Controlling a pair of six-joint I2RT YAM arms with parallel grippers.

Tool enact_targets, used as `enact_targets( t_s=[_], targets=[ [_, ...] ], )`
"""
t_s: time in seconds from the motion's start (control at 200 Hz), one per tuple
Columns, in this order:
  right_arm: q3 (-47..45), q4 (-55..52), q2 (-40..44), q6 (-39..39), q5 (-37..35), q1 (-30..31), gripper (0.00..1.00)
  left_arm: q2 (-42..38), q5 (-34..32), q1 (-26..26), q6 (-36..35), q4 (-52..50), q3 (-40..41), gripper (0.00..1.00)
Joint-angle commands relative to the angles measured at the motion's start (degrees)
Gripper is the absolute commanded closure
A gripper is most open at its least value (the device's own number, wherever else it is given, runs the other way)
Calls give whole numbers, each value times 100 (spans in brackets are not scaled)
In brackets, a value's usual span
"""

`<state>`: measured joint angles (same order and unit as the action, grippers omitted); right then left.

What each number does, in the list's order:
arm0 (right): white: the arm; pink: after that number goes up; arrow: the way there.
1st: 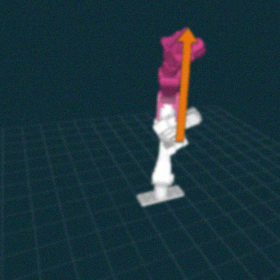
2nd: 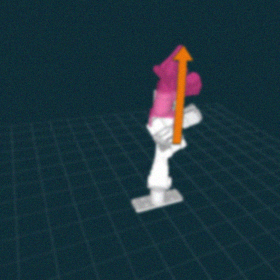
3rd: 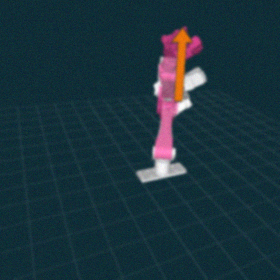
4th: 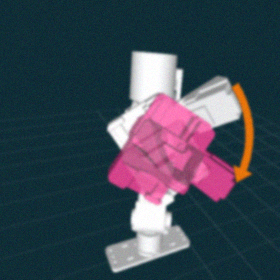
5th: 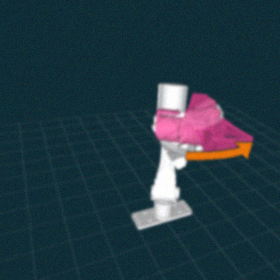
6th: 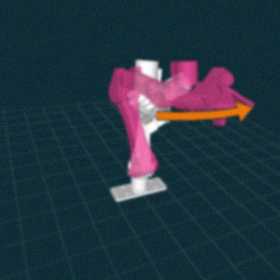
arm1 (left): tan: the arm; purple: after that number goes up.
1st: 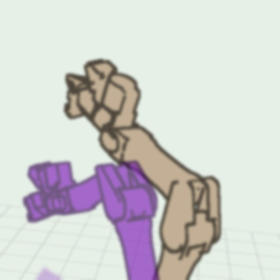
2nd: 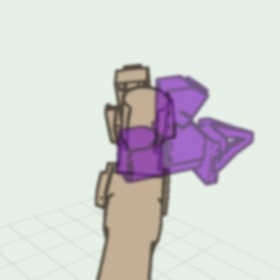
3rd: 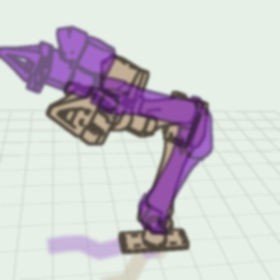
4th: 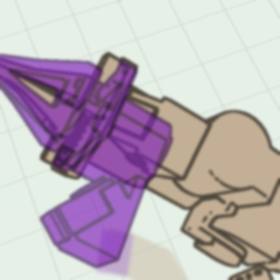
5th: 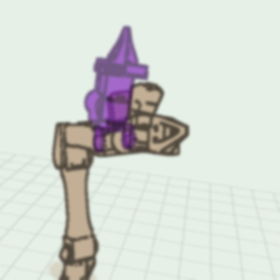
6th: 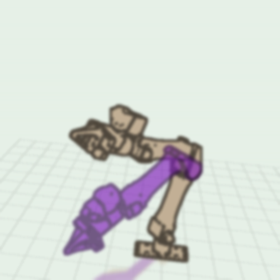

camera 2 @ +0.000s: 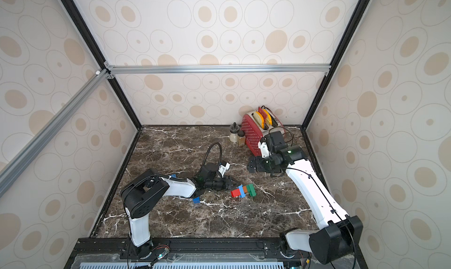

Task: Assemble the letter f with lego
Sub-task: Place the lego brick at the center of the board, then adjust the lego brick at the center of the board.

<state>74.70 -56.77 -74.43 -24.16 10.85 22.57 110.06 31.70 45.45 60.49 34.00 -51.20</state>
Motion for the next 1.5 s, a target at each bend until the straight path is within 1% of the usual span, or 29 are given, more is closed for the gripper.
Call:
enact_targets(
  t_s=[0.0, 0.09, 0.245, 0.31, 0.526, 0.626, 0.716, 0.836, 0.911, 1.027, 1.107, 1.152, 1.187, 1.237, 1.312, 1.402, 1.497],
  targets=[
    [-106, 35, 65, -13, 76, -14, 0, 136, -297, -86, 54, 60, -140, 62],
    [-172, 85, 75, -23, 83, -10, 0, 211, -314, -106, 41, -8, -173, 61],
    [-271, 175, 69, -31, 204, -10, 0, 490, -140, -192, 226, 716, -8, 58],
    [-288, 175, 61, -27, 213, -16, 0, 524, -138, -201, 191, 821, 30, 58],
    [-354, 219, 87, -18, 266, -15, 0, 508, -154, -212, 9, 816, 123, 55],
    [-416, 254, 95, -27, 293, -7, 0, 444, -231, -218, -97, 767, 154, 50],
    [-487, 267, 89, -6, 280, -10, 0, 208, -355, -229, -405, 387, 100, 42],
    [-488, 248, 27, 34, 220, -9, 0, -478, -731, -236, -1042, -592, -27, 31],
    [-444, 227, 21, 4, 176, -10, 0, -962, -1026, -239, -1438, -1373, -169, 26],
    [-480, 335, -5, -35, 220, -13, 0, -1536, -1460, -271, -1851, -2358, -357, 23],
    [-581, 347, -58, -111, 326, 2, 0, -1798, -1674, -350, -1970, -3065, -504, 23],
    [-859, 516, -18, -186, 524, 15, 0, -1899, -1753, -414, -1938, -3357, -521, 23],
    [-1075, 650, 27, -223, 699, 44, 0, -1949, -1745, -456, -1940, -3460, -502, 23],
    [-1320, 724, 86, -272, 751, 76, 0, -1984, -1772, -493, -1965, -3558, -462, 23],
    [-1731, 887, 289, -340, 927, 112, 0, -1952, -1770, -557, -1943, -3489, -381, 22],
    [-2143, 928, 453, -379, 1074, 156, 0, -1778, -1549, -667, -1772, -3256, -326, 22],
    [-2391, 854, 691, -403, 1164, 221, 0, -1537, -1505, -685, -1810, -3244, -474, 22]
  ],
)
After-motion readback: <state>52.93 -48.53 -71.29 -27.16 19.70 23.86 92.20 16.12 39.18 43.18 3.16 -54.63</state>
